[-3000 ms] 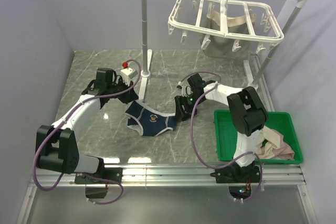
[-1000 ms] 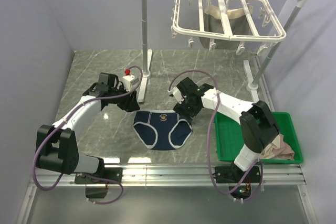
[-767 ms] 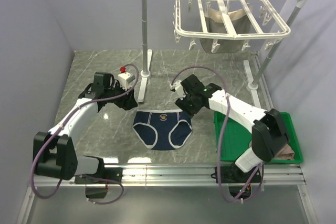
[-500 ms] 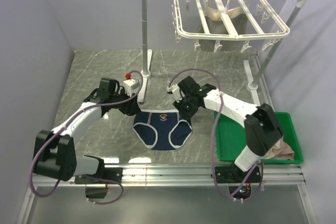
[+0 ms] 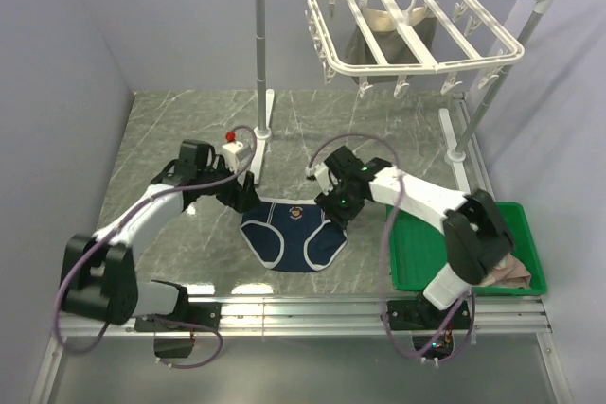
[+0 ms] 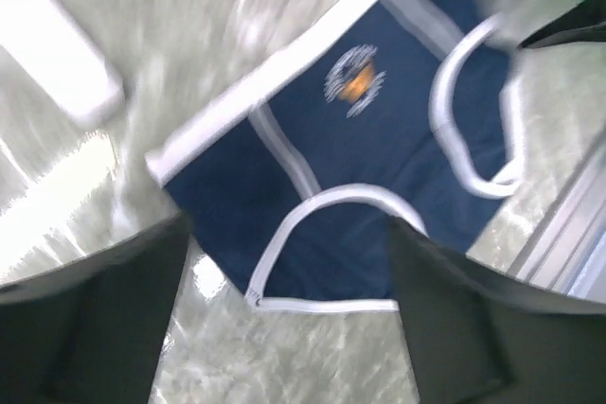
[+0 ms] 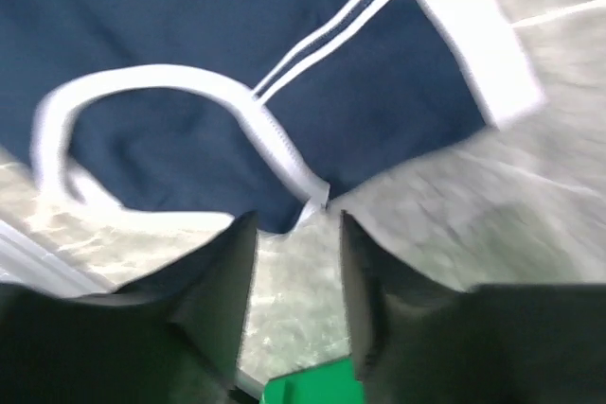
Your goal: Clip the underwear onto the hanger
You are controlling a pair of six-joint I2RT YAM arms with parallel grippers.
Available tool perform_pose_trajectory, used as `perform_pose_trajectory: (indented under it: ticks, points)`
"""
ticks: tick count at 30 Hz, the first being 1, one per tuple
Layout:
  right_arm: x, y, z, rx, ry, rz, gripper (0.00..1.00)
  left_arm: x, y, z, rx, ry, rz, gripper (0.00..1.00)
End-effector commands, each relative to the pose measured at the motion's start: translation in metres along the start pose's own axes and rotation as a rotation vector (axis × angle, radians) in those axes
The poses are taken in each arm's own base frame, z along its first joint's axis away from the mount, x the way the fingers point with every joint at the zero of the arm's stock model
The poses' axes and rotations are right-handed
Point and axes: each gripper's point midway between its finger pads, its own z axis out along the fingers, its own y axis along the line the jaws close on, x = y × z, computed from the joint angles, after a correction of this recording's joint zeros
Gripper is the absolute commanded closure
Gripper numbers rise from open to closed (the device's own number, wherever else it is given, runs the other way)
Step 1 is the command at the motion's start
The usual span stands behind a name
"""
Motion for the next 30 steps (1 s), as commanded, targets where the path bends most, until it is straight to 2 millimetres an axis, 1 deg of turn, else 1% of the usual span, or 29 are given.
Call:
perform_pose_trajectory:
  ticks: [1, 2, 3, 4, 5, 6, 7, 8, 9, 10, 11, 12, 13, 14, 15, 16, 17, 18, 19, 21, 22, 24, 25, 26, 28, 29, 30]
  points:
    - [-0.043, 0.007, -0.069, 0.026, -0.275, -0.048, 0.48, -0.082, -0.047, -0.048, 0.09, -0.289, 0.235, 0.07]
    - [-0.052, 0.008, -0.098, 0.048, -0.374, -0.073, 0.38, -0.104, -0.063, -0.065, 0.094, -0.368, 0.309, 0.05]
    - [-0.056, 0.007, -0.113, 0.062, -0.422, -0.084, 0.31, -0.114, -0.073, -0.074, 0.1, -0.403, 0.34, 0.04]
    - [-0.051, 0.005, -0.129, 0.066, -0.442, -0.089, 0.29, -0.129, -0.083, -0.085, 0.103, -0.447, 0.378, 0.04]
    - [-0.053, 0.002, -0.14, 0.071, -0.453, -0.097, 0.28, -0.14, -0.102, -0.094, 0.12, -0.493, 0.426, 0.04]
    - [-0.05, 0.0, -0.151, 0.065, -0.479, -0.086, 0.28, -0.152, -0.112, -0.104, 0.12, -0.534, 0.445, 0.04]
    - [-0.046, -0.009, -0.161, 0.051, -0.52, -0.067, 0.27, -0.157, -0.132, -0.109, 0.151, -0.562, 0.478, 0.04]
    - [-0.042, -0.01, -0.166, 0.054, -0.545, -0.073, 0.26, -0.163, -0.143, -0.113, 0.163, -0.589, 0.5, 0.04]
    - [-0.041, -0.011, -0.177, 0.071, -0.585, -0.092, 0.26, -0.173, -0.156, -0.118, 0.175, -0.629, 0.527, 0.05]
    - [-0.038, -0.006, -0.201, 0.098, -0.66, -0.129, 0.26, -0.184, -0.164, -0.124, 0.151, -0.669, 0.537, 0.05]
    - [-0.038, -0.003, -0.217, 0.123, -0.71, -0.168, 0.26, -0.186, -0.185, -0.123, 0.192, -0.684, 0.56, 0.05]
    - [-0.037, 0.0, -0.233, 0.144, -0.763, -0.179, 0.25, -0.196, -0.198, -0.128, 0.204, -0.732, 0.581, 0.06]
    - [-0.032, 0.006, -0.26, 0.184, -0.856, -0.193, 0.22, -0.206, -0.21, -0.134, 0.212, -0.769, 0.597, 0.07]
    - [-0.03, 0.007, -0.275, 0.211, -0.901, -0.179, 0.21, -0.209, -0.227, -0.126, 0.224, -0.78, 0.599, 0.08]
    - [-0.026, 0.006, -0.287, 0.244, -0.935, -0.167, 0.21, -0.214, -0.238, -0.124, 0.231, -0.796, 0.614, 0.09]
    - [-0.02, 0.006, -0.304, 0.281, -0.997, -0.128, 0.2, -0.223, -0.26, -0.12, 0.254, -0.825, 0.627, 0.09]
    - [-0.017, 0.001, -0.312, 0.319, -1.022, -0.091, 0.2, -0.228, -0.269, -0.117, 0.261, -0.837, 0.635, 0.11]
    - [-0.012, -0.011, -0.321, 0.395, -1.038, -0.031, 0.2, -0.233, -0.279, -0.115, 0.266, -0.855, 0.65, 0.11]
    - [-0.007, -0.012, -0.33, 0.411, -1.073, 0.024, 0.2, -0.241, -0.298, -0.108, 0.293, -0.876, 0.657, 0.12]
    - [0.0, -0.022, -0.345, 0.467, -1.112, 0.113, 0.2, -0.255, -0.306, -0.102, 0.27, -0.906, 0.641, 0.14]
    - [0.0, -0.021, -0.354, 0.457, -1.152, 0.153, 0.2, -0.262, -0.32, -0.098, 0.291, -0.931, 0.645, 0.15]
    - [0.002, -0.029, -0.367, 0.477, -1.189, 0.224, 0.2, -0.27, -0.326, -0.092, 0.256, -0.967, 0.633, 0.18]
    - [0.001, -0.031, -0.37, 0.466, -1.202, 0.269, 0.21, -0.268, -0.333, -0.082, 0.264, -0.968, 0.629, 0.18]
    - [0.001, -0.032, -0.381, 0.476, -1.222, 0.281, 0.21, -0.274, -0.339, -0.085, 0.26, -1.013, 0.623, 0.2]
    - [-0.003, -0.038, -0.384, 0.454, -1.225, 0.348, 0.21, -0.282, -0.336, -0.081, 0.214, -1.057, 0.564, 0.24]
    - [-0.005, -0.038, -0.393, 0.452, -1.24, 0.354, 0.21, -0.285, -0.335, -0.07, 0.205, -1.05, 0.542, 0.26]
    - [-0.006, -0.04, -0.394, 0.45, -1.233, 0.368, 0.22, -0.288, -0.334, -0.065, 0.2, -1.045, 0.505, 0.27]
